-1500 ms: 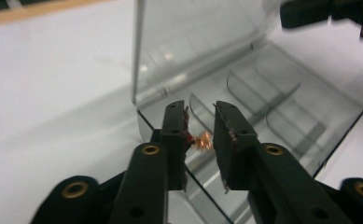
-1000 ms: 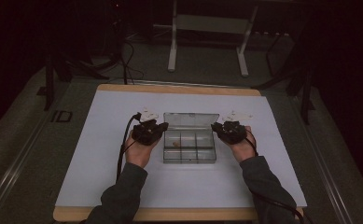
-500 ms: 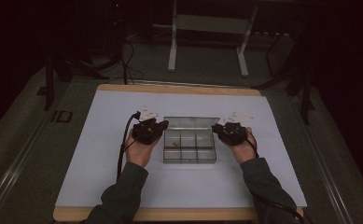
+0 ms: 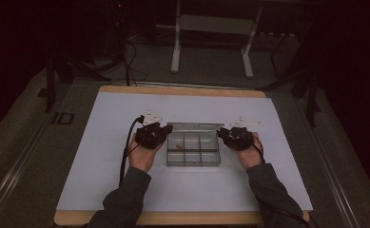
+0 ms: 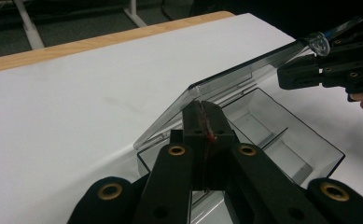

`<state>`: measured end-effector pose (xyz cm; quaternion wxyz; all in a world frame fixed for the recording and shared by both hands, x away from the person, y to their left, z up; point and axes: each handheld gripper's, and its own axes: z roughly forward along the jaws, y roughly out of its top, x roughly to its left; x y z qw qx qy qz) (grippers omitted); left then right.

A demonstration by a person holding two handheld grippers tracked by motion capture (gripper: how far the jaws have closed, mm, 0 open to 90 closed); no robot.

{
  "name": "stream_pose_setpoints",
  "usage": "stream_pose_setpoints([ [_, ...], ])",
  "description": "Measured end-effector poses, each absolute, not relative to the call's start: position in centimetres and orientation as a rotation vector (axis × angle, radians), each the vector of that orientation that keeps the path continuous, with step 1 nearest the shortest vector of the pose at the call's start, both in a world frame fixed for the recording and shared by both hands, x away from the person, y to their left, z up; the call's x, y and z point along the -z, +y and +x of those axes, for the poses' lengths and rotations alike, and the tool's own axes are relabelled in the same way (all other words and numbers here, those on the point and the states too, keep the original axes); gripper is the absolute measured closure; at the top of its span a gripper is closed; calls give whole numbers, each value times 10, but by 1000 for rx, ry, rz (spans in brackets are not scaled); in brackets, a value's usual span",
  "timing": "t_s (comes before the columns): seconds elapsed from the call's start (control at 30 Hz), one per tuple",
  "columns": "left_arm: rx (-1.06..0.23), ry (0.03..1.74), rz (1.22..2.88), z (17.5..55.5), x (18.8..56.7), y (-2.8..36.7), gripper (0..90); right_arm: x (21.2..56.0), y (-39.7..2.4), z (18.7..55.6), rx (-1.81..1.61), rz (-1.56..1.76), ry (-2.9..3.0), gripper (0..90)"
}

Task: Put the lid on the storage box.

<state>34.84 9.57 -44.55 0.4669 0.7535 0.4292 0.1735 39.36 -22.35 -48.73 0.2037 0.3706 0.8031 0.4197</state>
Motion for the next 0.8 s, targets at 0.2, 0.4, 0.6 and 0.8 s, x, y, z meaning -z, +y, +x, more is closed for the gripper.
stream_pose_setpoints([
  [0.2,-423,1055,1851,347,446,95,899,489,-229,393,-1174,1053,2229,762],
  [0.4,-420,1047,1861,345,447,95,899,490,-234,392,-1172,1058,2226,764],
  [0.6,-417,1046,1858,343,448,95,900,491,-238,392,-1176,1074,2210,765],
  [0.8,-411,1047,1855,341,451,96,900,491,-241,391,-1182,1089,2198,763],
])
